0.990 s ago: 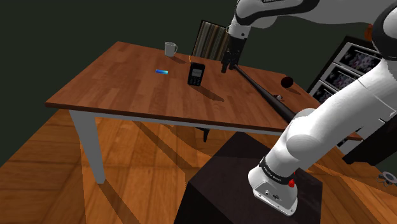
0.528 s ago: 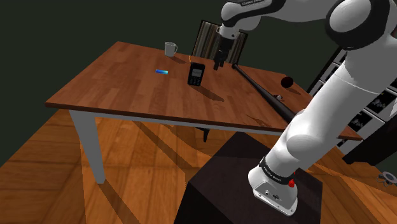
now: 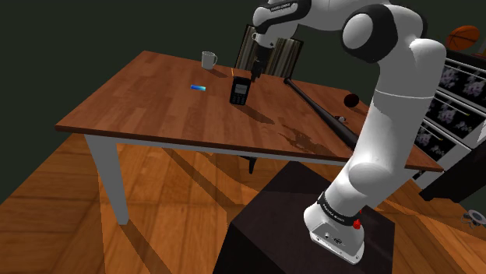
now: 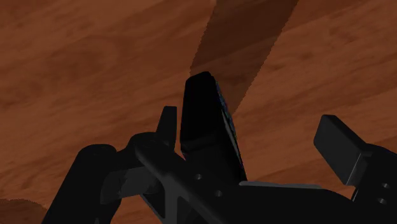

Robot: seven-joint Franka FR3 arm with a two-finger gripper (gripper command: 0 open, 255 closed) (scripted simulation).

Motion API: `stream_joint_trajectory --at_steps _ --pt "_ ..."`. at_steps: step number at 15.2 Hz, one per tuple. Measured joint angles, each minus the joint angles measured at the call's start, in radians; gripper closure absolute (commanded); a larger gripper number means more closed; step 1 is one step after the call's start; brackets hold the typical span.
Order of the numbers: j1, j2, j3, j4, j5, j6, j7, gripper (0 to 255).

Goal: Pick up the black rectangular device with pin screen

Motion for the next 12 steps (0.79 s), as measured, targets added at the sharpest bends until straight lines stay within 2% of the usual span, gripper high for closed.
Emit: stream_joint_trajectory --at_steps 3,10,11,12 --pt "-0.031 0.095 0.012 0.109 0.039 -0.012 -0.055 0" --pt "-0.038 0.14 0.022 0.084 0.06 0.056 -0.075 0" --pt "-0.037 0.141 0.022 0.08 0.061 0.061 -0.076 255" --pt "-0.037 0.142 0.023 0.078 0.061 0.064 -0.076 255"
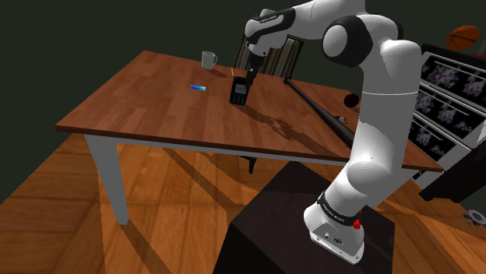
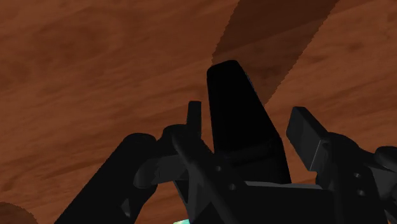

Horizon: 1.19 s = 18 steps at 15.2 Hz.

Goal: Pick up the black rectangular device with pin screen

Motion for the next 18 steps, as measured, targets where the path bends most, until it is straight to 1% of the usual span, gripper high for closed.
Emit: stream_joint_trajectory --at_steps 9,12,18 --pt "0.0 -0.001 0.0 -0.002 0.0 0.003 -0.001 255" --pt "0.001 -0.01 -0.002 0.01 -0.005 -0.019 0.003 255" --pt "-0.003 -0.021 -0.007 0.072 -0.013 -0.091 0.01 255"
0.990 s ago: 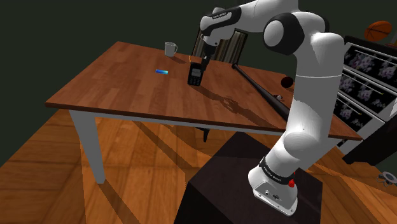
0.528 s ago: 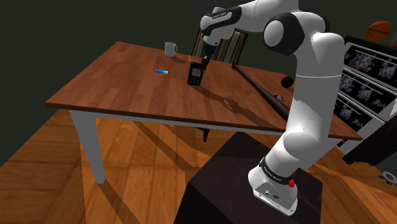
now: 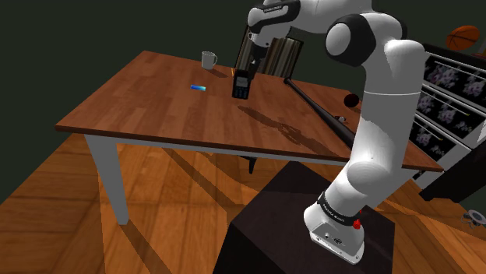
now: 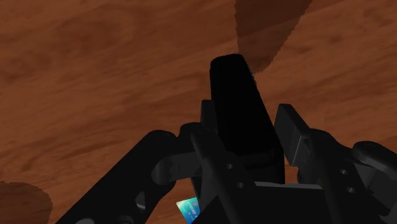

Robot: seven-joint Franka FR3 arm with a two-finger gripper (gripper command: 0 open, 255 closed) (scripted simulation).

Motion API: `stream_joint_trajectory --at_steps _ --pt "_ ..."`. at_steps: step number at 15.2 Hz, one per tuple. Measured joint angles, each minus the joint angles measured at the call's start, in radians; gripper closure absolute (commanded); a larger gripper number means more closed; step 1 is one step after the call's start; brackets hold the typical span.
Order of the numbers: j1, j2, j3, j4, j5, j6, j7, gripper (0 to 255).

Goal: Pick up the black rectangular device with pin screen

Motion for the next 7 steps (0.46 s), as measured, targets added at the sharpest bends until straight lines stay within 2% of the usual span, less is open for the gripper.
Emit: stream_joint_trajectory --at_steps 7 --pt "-0.002 -0.013 -0.004 0.071 -0.008 -0.082 0.011 255"
